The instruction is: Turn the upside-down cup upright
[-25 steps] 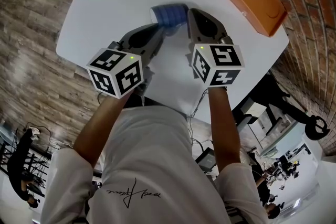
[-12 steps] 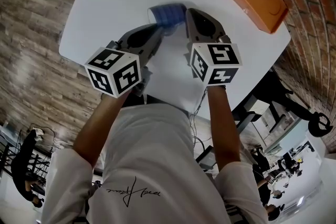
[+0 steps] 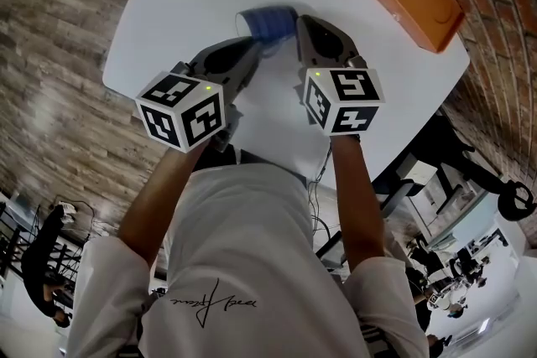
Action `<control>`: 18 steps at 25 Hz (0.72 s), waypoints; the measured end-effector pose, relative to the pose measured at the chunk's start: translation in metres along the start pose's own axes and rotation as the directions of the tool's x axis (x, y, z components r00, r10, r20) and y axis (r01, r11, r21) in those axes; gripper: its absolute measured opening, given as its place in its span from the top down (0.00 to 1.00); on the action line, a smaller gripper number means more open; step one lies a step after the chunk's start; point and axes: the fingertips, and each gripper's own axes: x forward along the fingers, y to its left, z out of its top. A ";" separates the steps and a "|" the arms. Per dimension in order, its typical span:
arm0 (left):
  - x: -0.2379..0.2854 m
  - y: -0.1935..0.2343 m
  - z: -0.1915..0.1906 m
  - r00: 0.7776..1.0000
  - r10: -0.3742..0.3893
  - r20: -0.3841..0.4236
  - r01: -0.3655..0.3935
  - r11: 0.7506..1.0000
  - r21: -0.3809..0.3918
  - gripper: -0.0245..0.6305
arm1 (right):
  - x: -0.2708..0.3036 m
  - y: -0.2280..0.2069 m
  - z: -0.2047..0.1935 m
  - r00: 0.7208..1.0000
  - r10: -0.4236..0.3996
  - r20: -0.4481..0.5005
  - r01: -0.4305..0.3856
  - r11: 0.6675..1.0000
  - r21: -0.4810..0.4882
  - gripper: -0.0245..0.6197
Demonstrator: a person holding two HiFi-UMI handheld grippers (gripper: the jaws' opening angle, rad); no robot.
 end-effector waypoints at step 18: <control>-0.005 -0.002 0.009 1.000 0.001 -0.018 -0.001 1.000 0.011 0.92 | 0.003 0.010 -0.002 1.000 0.021 0.014 -0.021 1.000 0.022 0.93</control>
